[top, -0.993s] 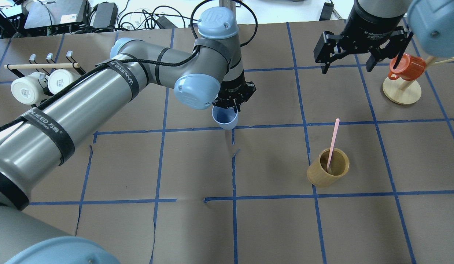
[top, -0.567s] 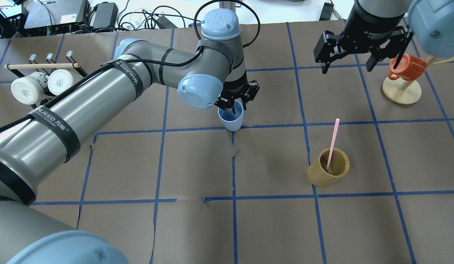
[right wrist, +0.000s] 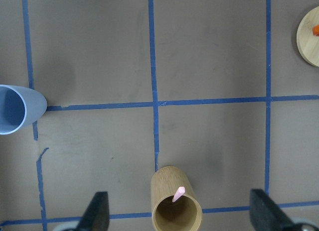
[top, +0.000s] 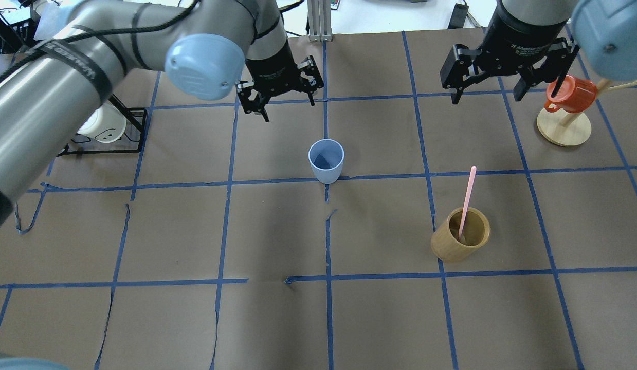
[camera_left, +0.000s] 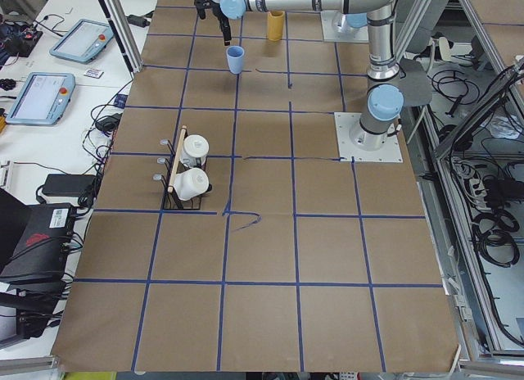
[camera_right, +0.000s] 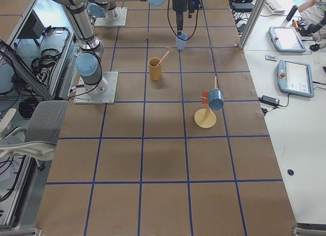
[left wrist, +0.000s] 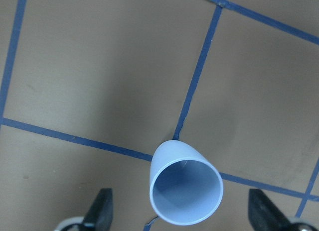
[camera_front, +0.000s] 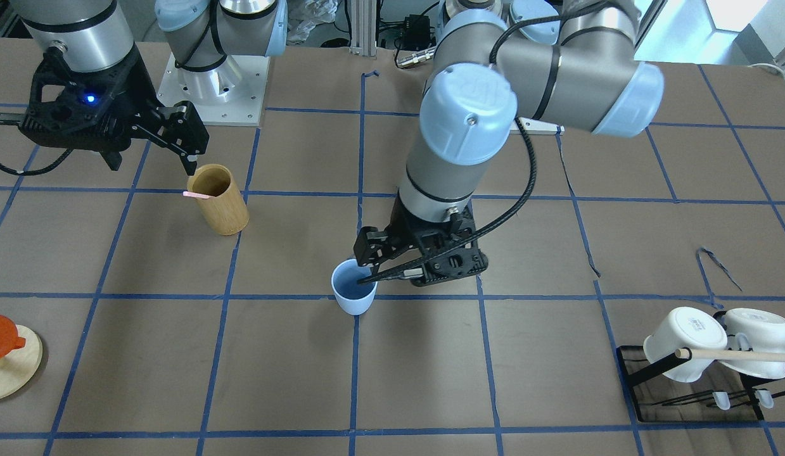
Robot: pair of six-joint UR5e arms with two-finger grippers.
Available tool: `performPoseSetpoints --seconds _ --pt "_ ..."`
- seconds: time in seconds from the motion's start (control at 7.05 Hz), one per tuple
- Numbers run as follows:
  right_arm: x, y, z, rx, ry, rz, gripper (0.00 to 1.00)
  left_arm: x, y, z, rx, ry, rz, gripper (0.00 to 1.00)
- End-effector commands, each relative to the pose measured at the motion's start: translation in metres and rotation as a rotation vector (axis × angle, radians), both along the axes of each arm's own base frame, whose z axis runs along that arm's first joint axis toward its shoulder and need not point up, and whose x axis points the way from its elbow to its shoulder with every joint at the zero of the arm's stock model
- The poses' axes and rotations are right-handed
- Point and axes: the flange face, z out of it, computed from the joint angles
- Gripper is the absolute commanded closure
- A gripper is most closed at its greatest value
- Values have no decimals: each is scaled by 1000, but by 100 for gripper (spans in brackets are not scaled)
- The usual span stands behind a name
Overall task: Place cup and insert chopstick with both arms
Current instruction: 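Release the cup and raise the left gripper while the right gripper approaches, then lower the right gripper and grasp the pink straw in the bamboo cup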
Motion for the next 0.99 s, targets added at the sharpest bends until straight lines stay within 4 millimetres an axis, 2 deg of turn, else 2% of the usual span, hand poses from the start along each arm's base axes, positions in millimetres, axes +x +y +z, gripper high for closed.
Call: performPoseSetpoints --seconds 0.0,0.14,0.28,0.43,0.57,0.71,0.85 --pt "-29 -7 -34 31 -15 -69 0 84 35 75 9 -14 -64 0" --pt "-37 0 -62 61 -18 -87 0 100 71 100 37 -64 -123 0" --pt "-35 5 -87 60 -18 -84 0 111 105 106 47 -117 -204 1" --pt "-34 7 -101 50 -17 -72 3 124 125 95 69 -115 -237 2" --pt "-33 9 -118 76 -17 -64 3 141 130 98 26 -117 -253 1" --pt "-32 15 -130 99 -17 -61 2 150 134 101 8 -120 -321 0" --pt "-31 16 -134 111 -18 -58 3 155 132 103 -1 -120 -316 0"
